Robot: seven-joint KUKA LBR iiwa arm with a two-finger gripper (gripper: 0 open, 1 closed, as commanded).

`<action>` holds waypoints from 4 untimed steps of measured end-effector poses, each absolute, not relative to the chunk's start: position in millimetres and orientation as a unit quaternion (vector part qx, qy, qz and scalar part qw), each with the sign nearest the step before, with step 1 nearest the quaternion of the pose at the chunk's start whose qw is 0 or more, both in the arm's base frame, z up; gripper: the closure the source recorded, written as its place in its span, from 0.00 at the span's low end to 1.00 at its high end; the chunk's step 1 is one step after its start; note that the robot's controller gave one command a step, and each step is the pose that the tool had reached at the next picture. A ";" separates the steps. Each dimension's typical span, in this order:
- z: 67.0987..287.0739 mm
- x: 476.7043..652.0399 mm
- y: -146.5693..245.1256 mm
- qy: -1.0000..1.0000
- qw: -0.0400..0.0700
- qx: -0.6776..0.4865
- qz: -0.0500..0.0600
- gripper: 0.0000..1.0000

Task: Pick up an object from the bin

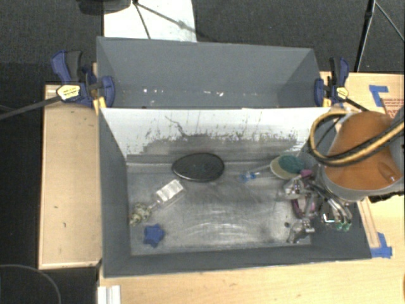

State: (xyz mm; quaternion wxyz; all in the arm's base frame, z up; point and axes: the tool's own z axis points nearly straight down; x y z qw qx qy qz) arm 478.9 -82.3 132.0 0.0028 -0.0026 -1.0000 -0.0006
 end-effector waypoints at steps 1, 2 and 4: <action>76.8 575.5 -93.8 -1.000 0.009 -0.014 -0.003 0.00; 101.7 520.4 -149.8 -0.999 0.000 -0.039 -0.001 0.00; 82.6 573.7 -130.1 -0.825 -0.011 0.564 -0.011 0.00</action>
Offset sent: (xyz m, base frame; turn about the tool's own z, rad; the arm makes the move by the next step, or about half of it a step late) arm 0.1099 -0.0153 -0.0620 0.0303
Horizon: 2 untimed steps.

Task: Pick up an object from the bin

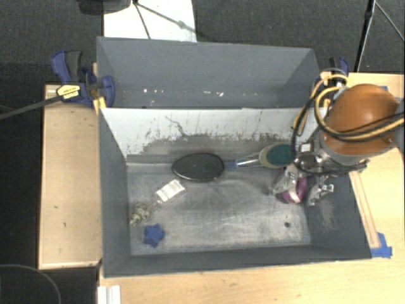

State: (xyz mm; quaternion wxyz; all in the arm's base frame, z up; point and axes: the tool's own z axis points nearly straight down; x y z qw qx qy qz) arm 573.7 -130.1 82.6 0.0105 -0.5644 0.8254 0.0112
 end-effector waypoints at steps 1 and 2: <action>73.7 575.6 -132.5 0.938 0.004 -0.347 0.001 0.00; 74.4 576.5 -133.8 0.938 0.005 -0.347 0.000 1.00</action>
Offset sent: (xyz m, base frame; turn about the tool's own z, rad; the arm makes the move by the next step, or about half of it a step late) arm -0.0010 -0.0058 -0.0126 0.4908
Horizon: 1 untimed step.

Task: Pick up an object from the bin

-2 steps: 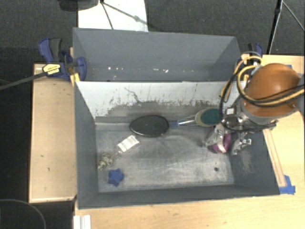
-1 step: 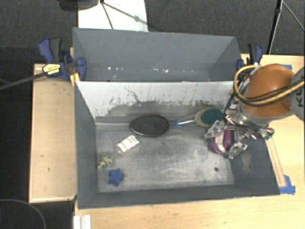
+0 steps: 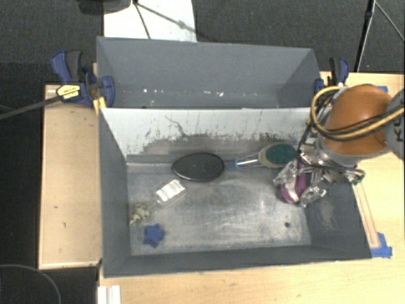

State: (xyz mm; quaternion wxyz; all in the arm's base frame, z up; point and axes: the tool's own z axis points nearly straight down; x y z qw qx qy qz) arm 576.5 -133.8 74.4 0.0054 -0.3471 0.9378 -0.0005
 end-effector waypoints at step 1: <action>100.3 577.4 -132.1 0.938 0.002 -0.347 0.000 1.00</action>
Offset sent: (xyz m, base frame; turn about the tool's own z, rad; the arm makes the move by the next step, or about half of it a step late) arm 0.0000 0.0001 0.0245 0.0000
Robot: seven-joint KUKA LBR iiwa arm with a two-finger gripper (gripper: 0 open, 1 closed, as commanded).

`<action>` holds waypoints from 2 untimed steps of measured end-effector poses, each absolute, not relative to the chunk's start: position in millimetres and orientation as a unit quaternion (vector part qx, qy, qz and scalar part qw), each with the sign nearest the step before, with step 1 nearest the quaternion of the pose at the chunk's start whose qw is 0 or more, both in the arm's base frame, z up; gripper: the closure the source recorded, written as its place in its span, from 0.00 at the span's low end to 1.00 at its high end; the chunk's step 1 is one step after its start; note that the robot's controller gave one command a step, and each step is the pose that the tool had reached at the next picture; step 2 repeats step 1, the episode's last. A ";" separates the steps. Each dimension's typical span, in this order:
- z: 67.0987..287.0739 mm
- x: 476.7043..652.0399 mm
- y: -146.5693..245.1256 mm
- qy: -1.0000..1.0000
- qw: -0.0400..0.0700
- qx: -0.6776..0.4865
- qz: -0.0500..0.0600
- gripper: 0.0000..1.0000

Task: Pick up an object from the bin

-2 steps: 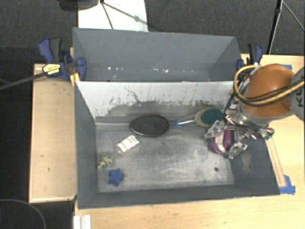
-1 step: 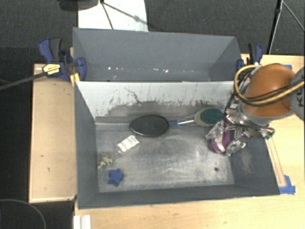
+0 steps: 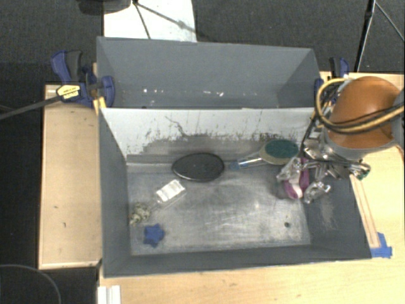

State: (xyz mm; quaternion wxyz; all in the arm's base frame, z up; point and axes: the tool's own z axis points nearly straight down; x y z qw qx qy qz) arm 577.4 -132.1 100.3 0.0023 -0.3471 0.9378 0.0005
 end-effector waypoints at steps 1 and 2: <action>185.7 579.9 -132.0 0.938 0.004 -0.346 -0.002 1.00; 185.7 579.9 -132.0 0.938 0.004 -0.346 -0.002 1.00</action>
Offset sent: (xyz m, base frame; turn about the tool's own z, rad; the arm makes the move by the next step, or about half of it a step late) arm 0.0002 0.0000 0.0806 0.0000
